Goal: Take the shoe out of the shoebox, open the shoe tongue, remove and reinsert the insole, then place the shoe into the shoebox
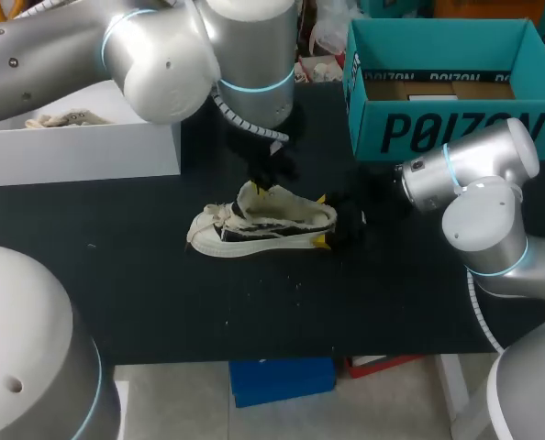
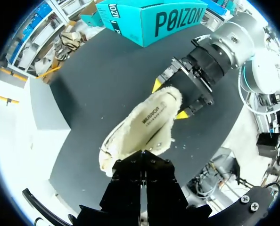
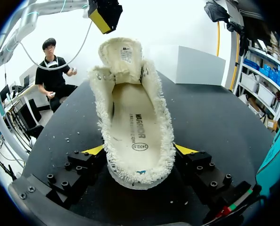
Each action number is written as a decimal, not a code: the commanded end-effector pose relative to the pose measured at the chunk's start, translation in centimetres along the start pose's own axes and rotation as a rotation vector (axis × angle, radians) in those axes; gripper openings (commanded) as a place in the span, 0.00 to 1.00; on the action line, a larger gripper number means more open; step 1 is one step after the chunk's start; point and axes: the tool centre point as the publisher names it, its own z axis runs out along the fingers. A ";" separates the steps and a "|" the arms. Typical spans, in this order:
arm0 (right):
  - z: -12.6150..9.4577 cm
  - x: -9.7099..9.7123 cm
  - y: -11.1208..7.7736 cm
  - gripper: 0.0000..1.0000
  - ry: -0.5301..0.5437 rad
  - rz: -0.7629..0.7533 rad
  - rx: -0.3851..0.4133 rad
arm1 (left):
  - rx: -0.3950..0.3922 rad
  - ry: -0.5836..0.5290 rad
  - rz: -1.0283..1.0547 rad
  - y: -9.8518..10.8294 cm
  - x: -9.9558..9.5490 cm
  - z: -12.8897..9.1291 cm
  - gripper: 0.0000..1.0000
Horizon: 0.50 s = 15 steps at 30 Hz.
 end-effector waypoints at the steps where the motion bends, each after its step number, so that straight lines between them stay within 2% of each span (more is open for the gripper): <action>1: 0.1 -0.2 -0.1 0.00 -0.001 0.002 0.003 | 0.001 0.437 0.145 0.4 -0.7 0.2 0.00; 8: 0.1 -0.2 -0.1 0.00 -0.001 0.002 0.003 | 0.001 0.437 0.145 0.4 -0.7 0.2 0.00; 10: 0.1 -0.2 -0.1 0.00 -0.001 0.002 0.003 | 0.027 0.524 0.224 0.2 -0.7 0.6 0.00; 13: 0.1 -0.2 -0.1 0.00 -0.001 0.002 0.003 | 0.025 0.585 0.324 -0.2 -0.6 0.9 0.00; 15: 0.1 -0.2 -0.1 0.00 -0.001 0.002 0.003 | 0.018 0.589 0.375 -0.8 -0.5 0.9 0.00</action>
